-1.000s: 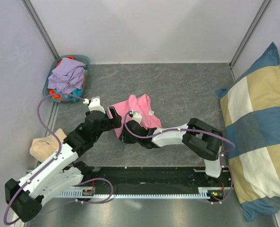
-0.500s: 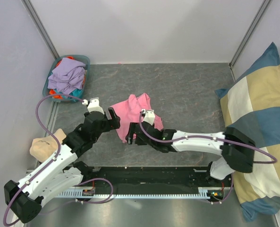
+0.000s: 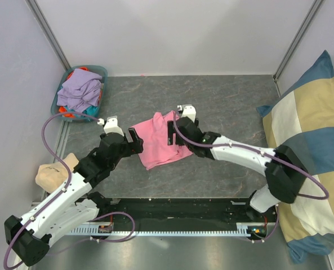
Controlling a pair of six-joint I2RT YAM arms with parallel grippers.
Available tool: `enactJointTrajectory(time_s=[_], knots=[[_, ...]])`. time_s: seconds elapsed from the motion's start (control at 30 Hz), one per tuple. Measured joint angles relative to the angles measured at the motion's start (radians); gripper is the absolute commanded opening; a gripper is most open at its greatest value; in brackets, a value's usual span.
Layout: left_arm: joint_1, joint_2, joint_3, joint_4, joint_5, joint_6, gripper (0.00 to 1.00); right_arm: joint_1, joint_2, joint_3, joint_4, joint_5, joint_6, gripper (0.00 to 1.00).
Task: Fold and stack the t-shirts
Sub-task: Fold the tshirt
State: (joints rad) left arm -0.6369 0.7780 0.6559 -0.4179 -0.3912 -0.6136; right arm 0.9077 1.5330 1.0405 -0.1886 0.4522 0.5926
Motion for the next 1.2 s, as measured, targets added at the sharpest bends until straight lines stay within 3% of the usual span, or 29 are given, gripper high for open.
enactJointTrajectory(time_s=[0.13,0.3,0.67,0.97,1.07,1.1,1.17,1.2], knots=[[0.0,-0.013,0.0,-0.001,0.0,-0.001,0.99,-0.118,0.151,0.09,0.033,-0.088,-0.17,0.82],[0.0,-0.019,0.0,-0.007,0.0,-0.001,0.99,-0.174,0.251,0.164,0.048,-0.237,-0.295,0.79],[0.0,-0.028,-0.005,-0.008,0.001,-0.012,0.99,-0.18,0.252,0.195,0.076,-0.443,-0.361,0.77],[0.0,-0.024,-0.008,-0.008,0.001,-0.016,0.99,-0.18,0.321,0.195,0.1,-0.524,-0.362,0.74],[0.0,-0.025,-0.008,-0.008,0.0,-0.016,0.99,-0.18,0.361,0.196,0.099,-0.535,-0.362,0.66],[0.0,-0.026,-0.008,-0.008,0.0,-0.016,1.0,-0.18,0.374,0.196,0.099,-0.538,-0.362,0.52],[0.0,-0.03,-0.008,-0.008,0.0,-0.016,0.99,-0.181,0.386,0.196,0.098,-0.542,-0.359,0.37],[0.0,-0.031,-0.009,-0.008,0.0,-0.016,1.0,-0.18,0.388,0.196,0.098,-0.544,-0.366,0.24]])
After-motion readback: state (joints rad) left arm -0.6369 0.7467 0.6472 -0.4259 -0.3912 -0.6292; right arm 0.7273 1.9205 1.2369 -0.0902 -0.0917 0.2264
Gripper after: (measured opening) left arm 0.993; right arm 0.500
